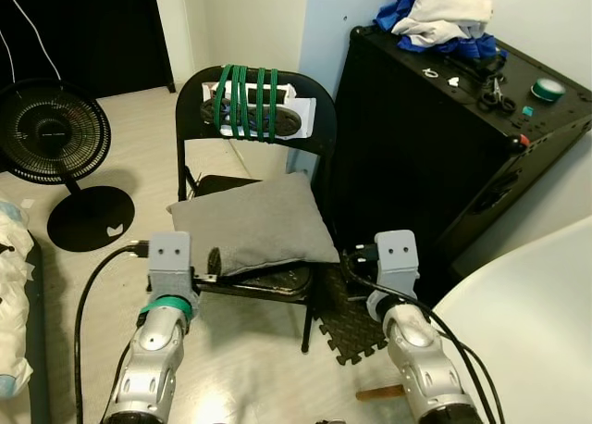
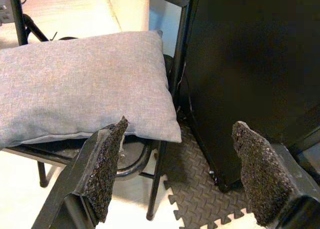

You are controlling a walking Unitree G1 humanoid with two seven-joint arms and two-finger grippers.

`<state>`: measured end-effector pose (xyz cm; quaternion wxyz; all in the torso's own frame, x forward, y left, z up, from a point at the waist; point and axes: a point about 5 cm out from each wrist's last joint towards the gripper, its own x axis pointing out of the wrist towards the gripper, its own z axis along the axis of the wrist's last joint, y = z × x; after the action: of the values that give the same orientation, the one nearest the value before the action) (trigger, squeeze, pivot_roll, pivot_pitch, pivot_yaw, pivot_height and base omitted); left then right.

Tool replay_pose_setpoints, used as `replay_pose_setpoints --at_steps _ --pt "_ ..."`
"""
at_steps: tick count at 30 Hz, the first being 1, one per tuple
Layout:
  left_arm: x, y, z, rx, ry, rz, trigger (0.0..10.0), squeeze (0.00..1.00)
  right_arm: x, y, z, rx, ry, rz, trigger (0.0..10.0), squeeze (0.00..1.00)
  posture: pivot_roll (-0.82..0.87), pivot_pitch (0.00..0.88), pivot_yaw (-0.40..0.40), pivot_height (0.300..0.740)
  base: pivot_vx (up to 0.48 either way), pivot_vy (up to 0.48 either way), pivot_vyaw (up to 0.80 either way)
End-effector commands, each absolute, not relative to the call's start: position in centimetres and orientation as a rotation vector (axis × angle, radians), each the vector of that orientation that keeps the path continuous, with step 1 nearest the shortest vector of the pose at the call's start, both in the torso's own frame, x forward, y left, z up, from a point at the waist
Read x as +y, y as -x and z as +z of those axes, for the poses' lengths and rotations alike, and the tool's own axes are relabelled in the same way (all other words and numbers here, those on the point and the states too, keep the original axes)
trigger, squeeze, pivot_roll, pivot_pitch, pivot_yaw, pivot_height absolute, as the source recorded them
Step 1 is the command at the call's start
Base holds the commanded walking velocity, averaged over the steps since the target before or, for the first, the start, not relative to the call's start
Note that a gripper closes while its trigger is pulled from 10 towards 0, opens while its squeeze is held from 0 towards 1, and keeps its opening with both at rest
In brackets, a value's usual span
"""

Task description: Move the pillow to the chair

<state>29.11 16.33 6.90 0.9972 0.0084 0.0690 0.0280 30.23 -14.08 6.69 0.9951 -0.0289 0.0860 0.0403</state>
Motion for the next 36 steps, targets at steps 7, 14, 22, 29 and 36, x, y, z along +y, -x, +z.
replay_pose_setpoints --at_steps 7,14,22,29,36 --pt "16.1 -29.3 6.9 0.126 -0.004 0.064 10.0 0.00 -13.7 -30.2 6.4 0.167 0.081 0.095 10.0 0.00 0.06 0.039 -0.022 0.740 0.000 0.000 0.08" --pt "16.0 -29.4 7.1 0.121 -0.007 0.058 10.0 0.00 -13.2 -30.1 6.3 0.163 0.124 0.130 10.0 0.00 0.05 0.036 -0.007 0.740 0.000 0.000 0.76" --pt "15.5 -29.1 6.6 0.138 -0.016 0.032 10.0 0.00 -13.6 -30.0 6.1 0.164 0.125 0.107 10.0 0.00 0.05 0.020 0.019 0.740 0.000 0.000 0.80" --pt "14.9 -29.0 6.5 0.143 -0.039 -0.014 10.0 0.00 -13.6 -30.0 6.0 0.160 0.124 0.092 10.0 0.00 0.06 0.000 0.036 0.740 0.000 0.000 0.80" --pt "15.0 -29.4 6.8 0.138 -0.043 -0.015 10.0 0.00 -13.5 -30.2 6.1 0.156 0.119 0.086 10.0 0.00 0.06 0.000 0.037 0.740 0.000 0.000 0.80"
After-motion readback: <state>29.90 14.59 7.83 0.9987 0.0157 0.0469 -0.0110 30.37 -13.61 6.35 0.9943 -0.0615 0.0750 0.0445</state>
